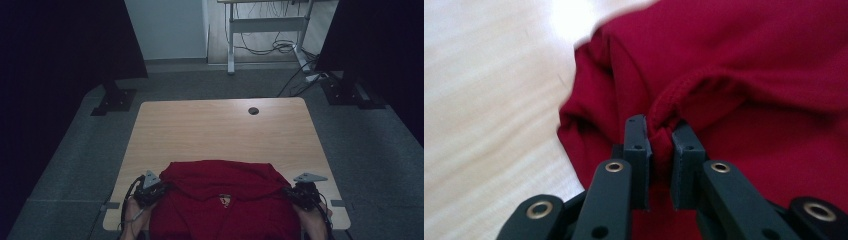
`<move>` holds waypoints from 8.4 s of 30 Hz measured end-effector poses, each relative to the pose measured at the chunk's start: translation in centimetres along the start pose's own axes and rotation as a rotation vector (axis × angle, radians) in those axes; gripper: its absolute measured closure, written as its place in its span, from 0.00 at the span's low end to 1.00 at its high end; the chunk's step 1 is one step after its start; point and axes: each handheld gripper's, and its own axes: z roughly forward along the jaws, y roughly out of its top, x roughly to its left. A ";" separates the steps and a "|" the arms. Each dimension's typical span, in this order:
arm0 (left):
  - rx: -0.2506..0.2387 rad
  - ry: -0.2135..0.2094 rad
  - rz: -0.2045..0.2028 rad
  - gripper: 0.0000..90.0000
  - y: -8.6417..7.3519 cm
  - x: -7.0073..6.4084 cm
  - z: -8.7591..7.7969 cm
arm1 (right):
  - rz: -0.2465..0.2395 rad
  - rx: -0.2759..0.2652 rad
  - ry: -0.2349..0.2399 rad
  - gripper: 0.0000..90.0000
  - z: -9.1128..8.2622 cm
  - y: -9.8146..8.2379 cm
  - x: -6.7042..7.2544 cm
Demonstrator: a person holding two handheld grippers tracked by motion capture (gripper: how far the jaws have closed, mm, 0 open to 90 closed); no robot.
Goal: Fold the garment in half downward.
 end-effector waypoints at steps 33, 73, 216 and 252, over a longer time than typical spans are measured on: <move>-0.183 0.180 0.002 0.93 6.8 3.9 0.1 | -0.043 -0.079 -0.155 0.93 1.9 7.0 -1.1; 0.060 0.128 0.056 0.92 4.0 3.6 4.9 | -0.026 0.036 -0.129 0.93 3.9 4.9 -1.6; -0.010 -0.013 0.018 0.41 2.2 2.2 -4.5 | -0.004 -0.088 0.034 0.55 -3.7 0.4 -1.0; 0.106 0.018 -0.120 0.22 4.4 2.9 4.8 | -0.004 -0.029 -0.124 0.14 2.3 3.3 1.0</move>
